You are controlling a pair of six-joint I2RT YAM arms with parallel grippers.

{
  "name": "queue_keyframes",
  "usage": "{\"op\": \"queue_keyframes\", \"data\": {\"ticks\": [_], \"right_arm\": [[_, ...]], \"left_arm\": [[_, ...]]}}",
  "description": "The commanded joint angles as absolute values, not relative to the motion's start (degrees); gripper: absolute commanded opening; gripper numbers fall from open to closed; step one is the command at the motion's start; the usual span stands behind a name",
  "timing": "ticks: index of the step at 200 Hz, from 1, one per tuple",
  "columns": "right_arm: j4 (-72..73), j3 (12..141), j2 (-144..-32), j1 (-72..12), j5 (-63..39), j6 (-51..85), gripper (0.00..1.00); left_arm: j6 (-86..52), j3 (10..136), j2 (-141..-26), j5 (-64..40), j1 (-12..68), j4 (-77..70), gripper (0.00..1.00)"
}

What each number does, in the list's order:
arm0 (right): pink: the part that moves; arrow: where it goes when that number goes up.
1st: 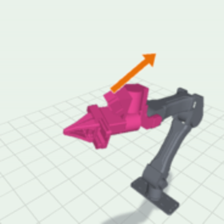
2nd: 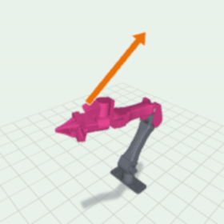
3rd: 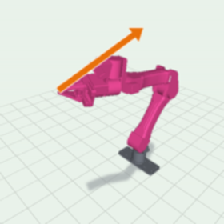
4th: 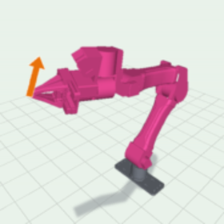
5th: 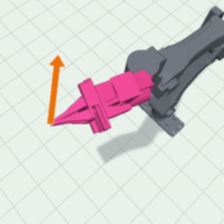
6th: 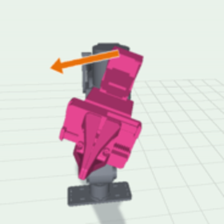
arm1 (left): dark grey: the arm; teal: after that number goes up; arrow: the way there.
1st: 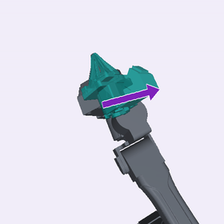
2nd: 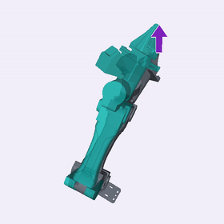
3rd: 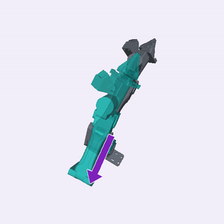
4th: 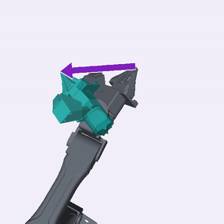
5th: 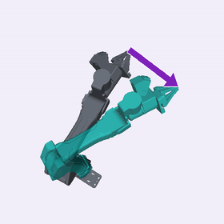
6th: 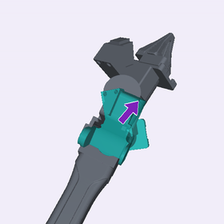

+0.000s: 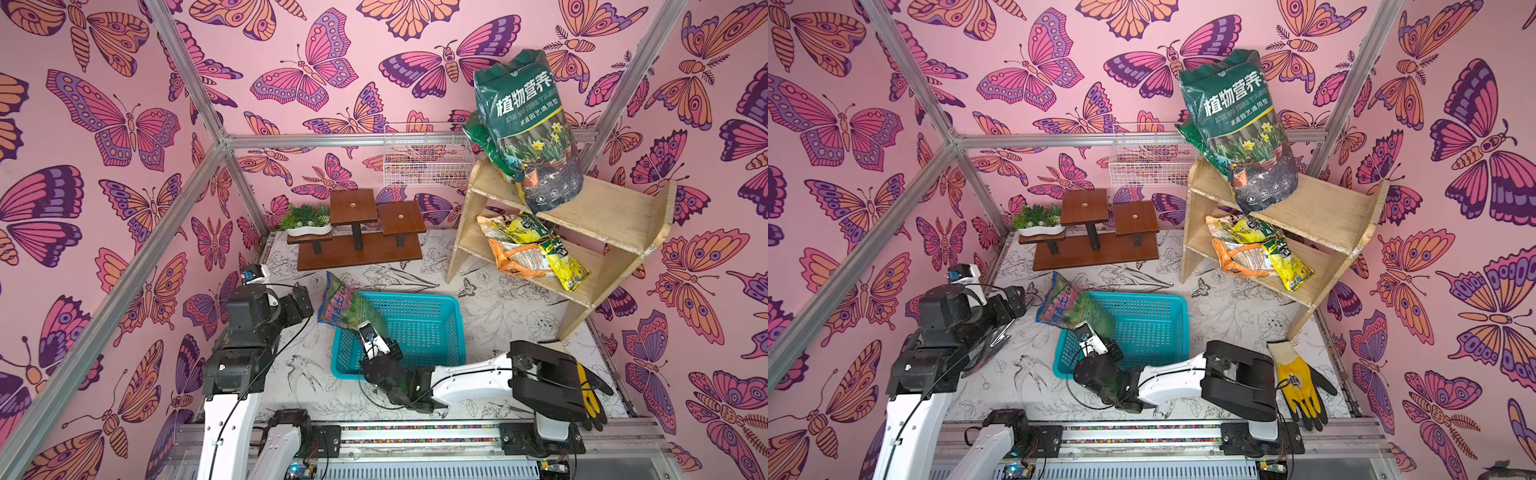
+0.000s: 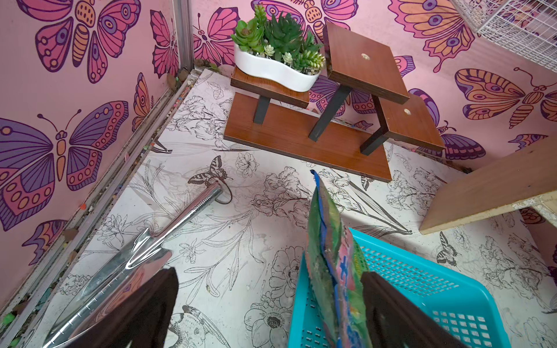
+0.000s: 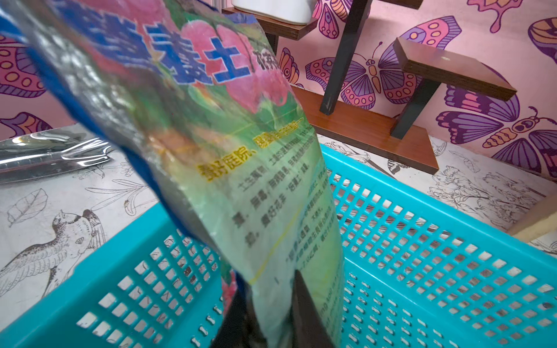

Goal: Take down the fertilizer bag from the shelf
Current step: Place the fertilizer bag in the storage box, then pick up the fertilizer bag from the shelf.

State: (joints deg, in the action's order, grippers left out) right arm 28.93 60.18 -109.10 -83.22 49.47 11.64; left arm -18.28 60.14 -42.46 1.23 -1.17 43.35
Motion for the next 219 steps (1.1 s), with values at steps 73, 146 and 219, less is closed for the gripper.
{"op": "queue_keyframes", "data": {"ticks": [73, 146, 219], "right_arm": [[36.1, 63.8, -108.6, -83.7, 38.9, 10.5, 0.74], [3.4, 72.9, -92.3, -83.7, 48.8, 16.3, 0.99], [-15.7, 85.7, -77.2, -83.6, 68.4, 6.5, 0.99]], "left_arm": [[-18.4, 59.2, -42.2, 0.3, -1.5, 43.5, 1.00], [-18.3, 59.2, -42.2, 0.2, -1.5, 43.5, 1.00], [-18.4, 59.2, -42.1, 0.1, -1.5, 43.5, 1.00]]}}
